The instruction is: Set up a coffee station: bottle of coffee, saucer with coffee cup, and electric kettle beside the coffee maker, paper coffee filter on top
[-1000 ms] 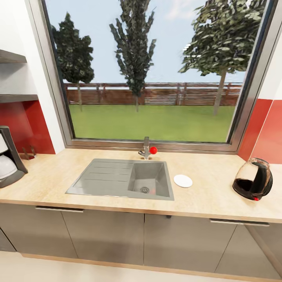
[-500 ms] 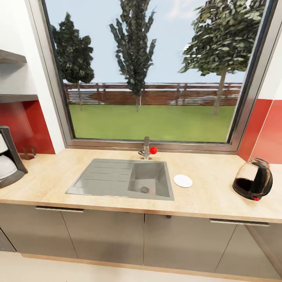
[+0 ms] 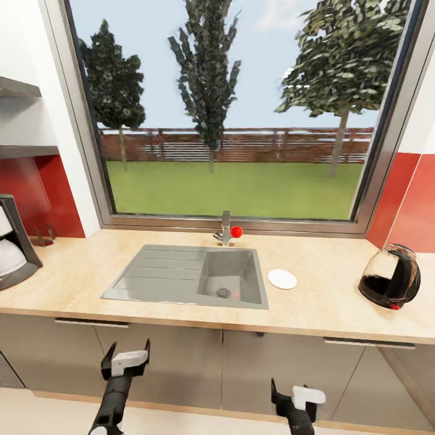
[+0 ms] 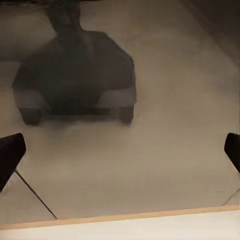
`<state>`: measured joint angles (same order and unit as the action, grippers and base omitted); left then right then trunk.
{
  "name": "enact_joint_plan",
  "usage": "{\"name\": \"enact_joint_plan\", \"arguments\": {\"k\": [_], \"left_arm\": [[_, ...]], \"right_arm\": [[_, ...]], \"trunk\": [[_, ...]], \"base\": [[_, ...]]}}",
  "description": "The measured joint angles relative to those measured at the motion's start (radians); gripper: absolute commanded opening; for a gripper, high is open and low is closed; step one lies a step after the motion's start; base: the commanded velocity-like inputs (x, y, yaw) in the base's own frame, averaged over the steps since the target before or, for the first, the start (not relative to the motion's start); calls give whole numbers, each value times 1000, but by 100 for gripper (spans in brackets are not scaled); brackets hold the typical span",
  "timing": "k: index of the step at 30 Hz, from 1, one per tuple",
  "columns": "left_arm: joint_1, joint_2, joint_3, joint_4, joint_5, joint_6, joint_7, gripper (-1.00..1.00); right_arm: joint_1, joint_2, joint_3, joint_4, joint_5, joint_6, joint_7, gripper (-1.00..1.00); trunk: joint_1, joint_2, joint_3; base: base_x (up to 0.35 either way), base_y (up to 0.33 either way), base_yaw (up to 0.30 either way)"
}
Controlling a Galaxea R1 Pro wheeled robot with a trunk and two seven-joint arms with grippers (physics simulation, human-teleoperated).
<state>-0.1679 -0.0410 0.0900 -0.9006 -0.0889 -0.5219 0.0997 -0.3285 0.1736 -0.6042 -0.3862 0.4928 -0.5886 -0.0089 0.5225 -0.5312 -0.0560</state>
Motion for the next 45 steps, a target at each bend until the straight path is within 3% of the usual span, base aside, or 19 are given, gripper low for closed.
{"name": "enact_joint_plan", "arguments": {"k": [6,14,16,26,31,36,38,45], "left_arm": [[-83,-1,1,-32,1,5,0,100],[-137,-1,1,-35,2,6,-1,100],[-170,-1,1,-35,1,14,-2,100],[-214,-2,-1,-77,14,92,-2,100],[-234,-1,-4,-117,44,194,-6,100],[-320,-2,-6,-122,51,364,-11,100],[-394,-2,-7,-122,52,512,-27,100],[-598,-1,-9,-76,53,813,-142,100]], "right_arm": [[-74,0,45,-12,-1,-1,-1,100],[-144,0,51,-15,-2,-2,-1,100],[-189,0,52,-16,-2,-2,-1,100],[-219,0,53,-118,-2,0,-2,100],[-228,0,54,-135,-2,1,-2,100],[-287,0,54,-137,-2,12,-5,100],[-339,0,54,-143,-1,81,-7,100],[-440,0,53,-316,-2,419,-9,100]], "trunk": [[0,0,0],[0,0,0],[0,0,0],[0,0,0],[0,0,0],[0,0,0],[0,0,0],[0,0,0]], "base": [[0,0,0],[0,0,0],[0,0,0],[0,0,0],[0,0,0],[0,0,0],[0,0,0],[0,0,0]]}}
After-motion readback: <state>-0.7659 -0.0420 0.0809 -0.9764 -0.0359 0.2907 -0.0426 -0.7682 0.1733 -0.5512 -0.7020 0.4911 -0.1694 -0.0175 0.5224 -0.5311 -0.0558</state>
